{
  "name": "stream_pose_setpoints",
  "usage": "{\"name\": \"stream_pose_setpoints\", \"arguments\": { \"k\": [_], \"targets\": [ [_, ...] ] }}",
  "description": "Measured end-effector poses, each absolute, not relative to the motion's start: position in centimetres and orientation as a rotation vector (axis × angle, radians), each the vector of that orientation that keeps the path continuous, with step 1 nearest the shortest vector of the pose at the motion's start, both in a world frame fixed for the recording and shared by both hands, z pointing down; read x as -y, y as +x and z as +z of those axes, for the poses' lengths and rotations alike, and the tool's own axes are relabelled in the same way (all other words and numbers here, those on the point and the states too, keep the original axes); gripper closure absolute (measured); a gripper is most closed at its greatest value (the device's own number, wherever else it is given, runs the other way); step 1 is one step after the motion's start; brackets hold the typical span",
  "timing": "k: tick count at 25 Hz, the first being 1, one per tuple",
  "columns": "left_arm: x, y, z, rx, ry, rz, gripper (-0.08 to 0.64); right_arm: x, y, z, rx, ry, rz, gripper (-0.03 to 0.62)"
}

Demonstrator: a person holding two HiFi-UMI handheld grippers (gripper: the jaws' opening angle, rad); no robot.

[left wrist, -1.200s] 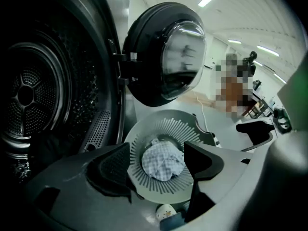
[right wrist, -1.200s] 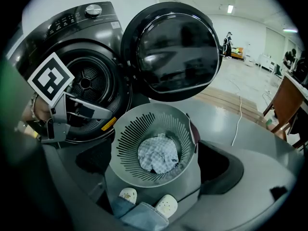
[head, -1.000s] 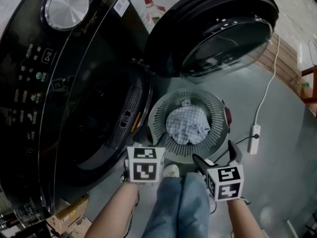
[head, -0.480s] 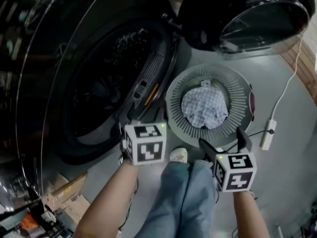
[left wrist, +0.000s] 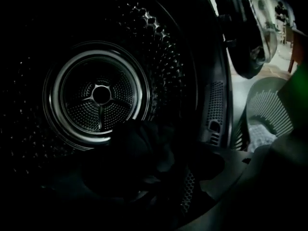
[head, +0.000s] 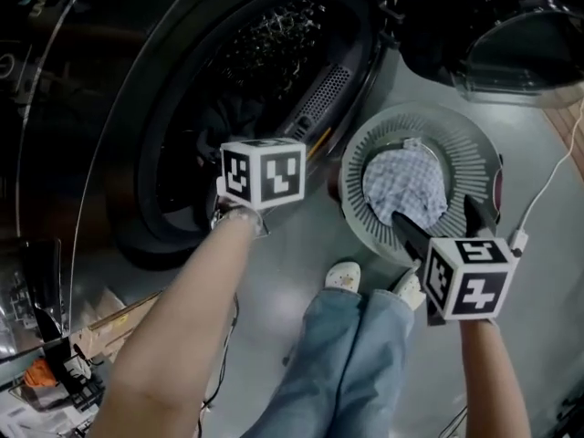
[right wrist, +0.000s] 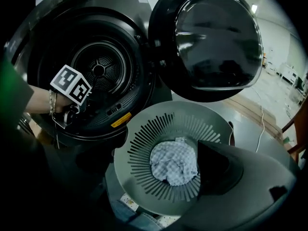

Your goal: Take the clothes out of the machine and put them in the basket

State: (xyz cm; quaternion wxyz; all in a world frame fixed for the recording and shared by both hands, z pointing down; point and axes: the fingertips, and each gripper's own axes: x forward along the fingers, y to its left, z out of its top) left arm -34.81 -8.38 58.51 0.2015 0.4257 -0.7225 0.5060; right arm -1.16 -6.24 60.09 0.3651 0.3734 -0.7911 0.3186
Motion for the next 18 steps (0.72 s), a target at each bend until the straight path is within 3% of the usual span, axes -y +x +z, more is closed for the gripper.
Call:
{"name": "stream_pose_setpoints", "arguments": {
  "k": [9,18],
  "targets": [
    [9.9,-38.6,61.8,1.903,1.058,1.702,0.087,6.3,-4.5,63.2,1.835,0.887,0.864,0.074],
    [10.6,-42.6,64.9,1.779,0.967,1.856,0.057,6.6,-6.5,64.6,1.898,0.842,0.836,0.097]
  ]
}}
